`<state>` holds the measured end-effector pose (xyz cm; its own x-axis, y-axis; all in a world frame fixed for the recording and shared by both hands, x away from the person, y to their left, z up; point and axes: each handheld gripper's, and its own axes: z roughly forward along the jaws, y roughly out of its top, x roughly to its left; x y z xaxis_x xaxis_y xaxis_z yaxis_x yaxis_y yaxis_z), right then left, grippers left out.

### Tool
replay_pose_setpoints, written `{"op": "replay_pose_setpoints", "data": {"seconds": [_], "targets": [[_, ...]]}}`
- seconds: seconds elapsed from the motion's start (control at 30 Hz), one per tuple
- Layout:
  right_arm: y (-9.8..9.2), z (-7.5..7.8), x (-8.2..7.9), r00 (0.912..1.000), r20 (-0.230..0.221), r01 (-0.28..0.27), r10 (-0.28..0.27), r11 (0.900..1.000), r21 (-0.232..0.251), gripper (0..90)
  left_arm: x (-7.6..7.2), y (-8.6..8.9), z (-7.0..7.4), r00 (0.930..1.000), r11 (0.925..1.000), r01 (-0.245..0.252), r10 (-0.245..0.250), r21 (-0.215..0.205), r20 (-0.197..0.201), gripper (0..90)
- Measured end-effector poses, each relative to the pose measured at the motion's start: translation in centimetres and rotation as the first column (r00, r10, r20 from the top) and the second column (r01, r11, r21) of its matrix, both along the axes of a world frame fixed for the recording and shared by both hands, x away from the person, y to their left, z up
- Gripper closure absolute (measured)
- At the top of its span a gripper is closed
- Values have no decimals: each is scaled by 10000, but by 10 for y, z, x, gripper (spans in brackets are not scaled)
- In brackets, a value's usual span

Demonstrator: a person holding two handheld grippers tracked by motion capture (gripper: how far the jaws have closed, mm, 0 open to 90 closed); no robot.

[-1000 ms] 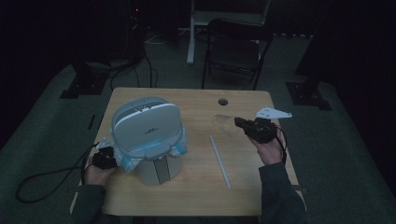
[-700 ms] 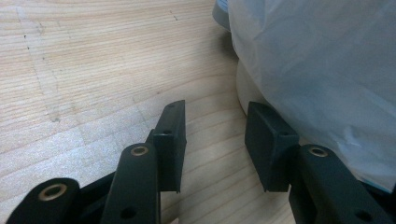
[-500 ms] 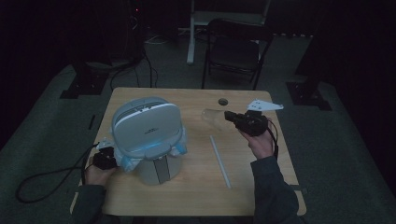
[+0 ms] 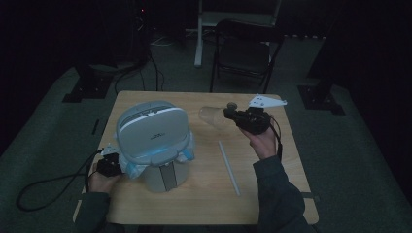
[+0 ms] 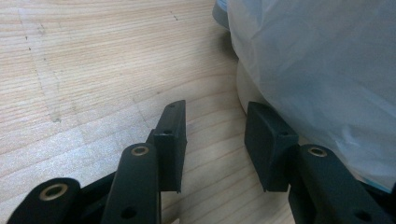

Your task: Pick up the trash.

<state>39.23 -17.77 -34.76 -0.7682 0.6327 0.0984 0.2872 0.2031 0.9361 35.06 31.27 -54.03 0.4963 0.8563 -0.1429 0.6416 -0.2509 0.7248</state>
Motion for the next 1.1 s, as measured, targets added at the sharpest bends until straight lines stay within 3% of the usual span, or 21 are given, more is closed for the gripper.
{"op": "replay_pose_setpoints", "data": {"seconds": [0.53, 1.1], "targets": [[26, 27, 7, 9983, 410, -418, 409, 9989, 230, 863, 0, -1, 0, 10000, 10000, -21, 21, 39, 45, 600], [55, 44, 7, 9935, 684, -949, 914, 9943, 487, 863, 0, 0, 0, 10000, 10000, -12, 12, -5, 32, 600]]}}
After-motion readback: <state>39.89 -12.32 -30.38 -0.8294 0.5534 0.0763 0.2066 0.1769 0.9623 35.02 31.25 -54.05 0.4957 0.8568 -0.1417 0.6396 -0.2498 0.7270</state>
